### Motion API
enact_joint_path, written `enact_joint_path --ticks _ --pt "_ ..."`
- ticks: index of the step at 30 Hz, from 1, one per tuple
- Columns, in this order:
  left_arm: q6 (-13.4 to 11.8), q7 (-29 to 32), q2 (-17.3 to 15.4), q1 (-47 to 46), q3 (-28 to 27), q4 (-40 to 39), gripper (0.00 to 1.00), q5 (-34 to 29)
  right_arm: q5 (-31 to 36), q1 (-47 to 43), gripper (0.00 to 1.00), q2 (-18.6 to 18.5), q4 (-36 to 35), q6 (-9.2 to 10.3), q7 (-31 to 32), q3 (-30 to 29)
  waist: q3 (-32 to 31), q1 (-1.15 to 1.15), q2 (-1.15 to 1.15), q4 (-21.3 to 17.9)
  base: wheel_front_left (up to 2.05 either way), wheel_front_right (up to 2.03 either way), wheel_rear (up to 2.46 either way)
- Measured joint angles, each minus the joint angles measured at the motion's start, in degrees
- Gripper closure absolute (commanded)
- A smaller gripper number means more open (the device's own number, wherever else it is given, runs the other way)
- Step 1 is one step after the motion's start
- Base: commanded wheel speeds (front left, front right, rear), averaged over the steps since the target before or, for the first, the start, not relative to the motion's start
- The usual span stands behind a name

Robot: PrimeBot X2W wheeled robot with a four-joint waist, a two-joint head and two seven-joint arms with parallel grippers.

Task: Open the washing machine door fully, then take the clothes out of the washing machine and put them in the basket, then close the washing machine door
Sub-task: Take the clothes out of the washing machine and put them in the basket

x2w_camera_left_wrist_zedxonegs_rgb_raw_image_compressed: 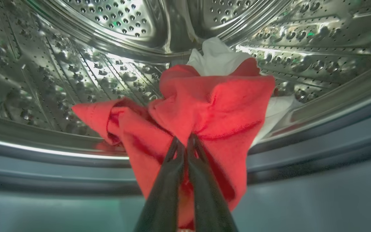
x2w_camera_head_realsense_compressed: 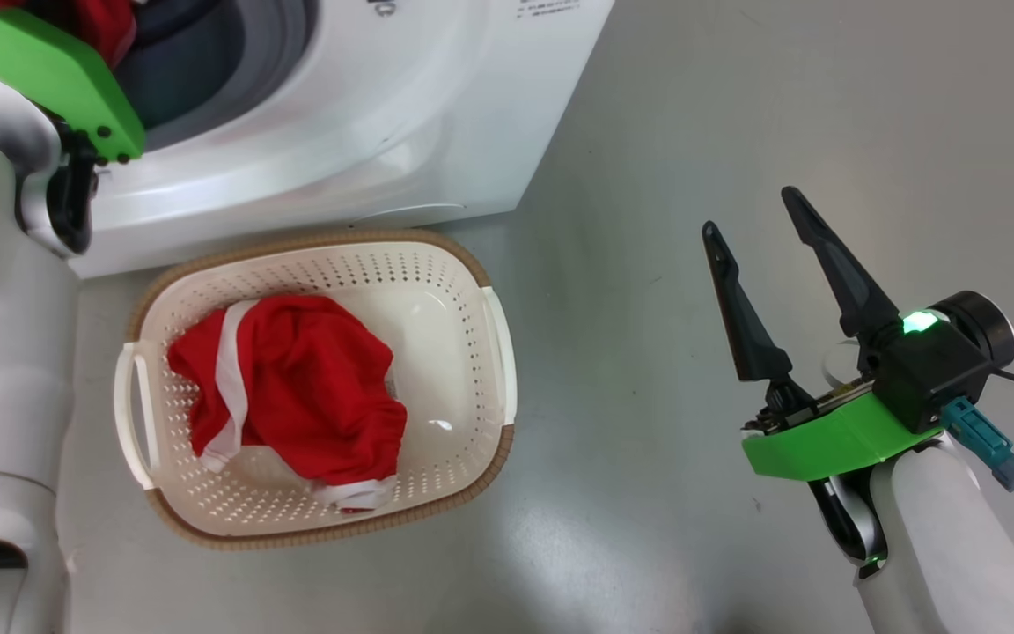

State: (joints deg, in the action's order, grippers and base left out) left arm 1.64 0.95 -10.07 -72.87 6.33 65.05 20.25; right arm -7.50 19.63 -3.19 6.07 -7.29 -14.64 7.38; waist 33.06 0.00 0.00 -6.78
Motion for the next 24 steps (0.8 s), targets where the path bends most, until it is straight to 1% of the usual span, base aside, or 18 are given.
enact_joint_path --ticks 8,13,19,24 --pt "1.5 -7.6 0.1 2.6 1.1 -2.5 1.0 0.0 0.0 0.0 0.0 0.0 0.0 0.0 0.0 -0.5 -1.1 0.0 0.0 1.2 0.0 0.0 0.0" --pt "2.2 -12.4 0.2 5.8 2.0 -6.0 1.0 -0.2 0.0 0.0 0.0 0.0 0.0 0.0 0.0 -0.9 -2.0 0.0 0.0 2.1 0.0 0.0 0.0" --pt "2.4 -14.7 0.5 10.7 2.6 -11.4 1.0 -0.4 0.0 -0.2 0.0 0.0 0.1 0.0 0.0 -1.4 -3.8 0.0 0.0 3.2 0.0 0.0 0.0" --pt "2.2 -15.2 0.6 16.0 2.6 -18.1 1.0 -0.7 0.0 -1.0 0.0 0.0 0.3 0.0 0.0 -1.6 -5.8 0.0 0.0 3.9 0.0 0.0 0.0"
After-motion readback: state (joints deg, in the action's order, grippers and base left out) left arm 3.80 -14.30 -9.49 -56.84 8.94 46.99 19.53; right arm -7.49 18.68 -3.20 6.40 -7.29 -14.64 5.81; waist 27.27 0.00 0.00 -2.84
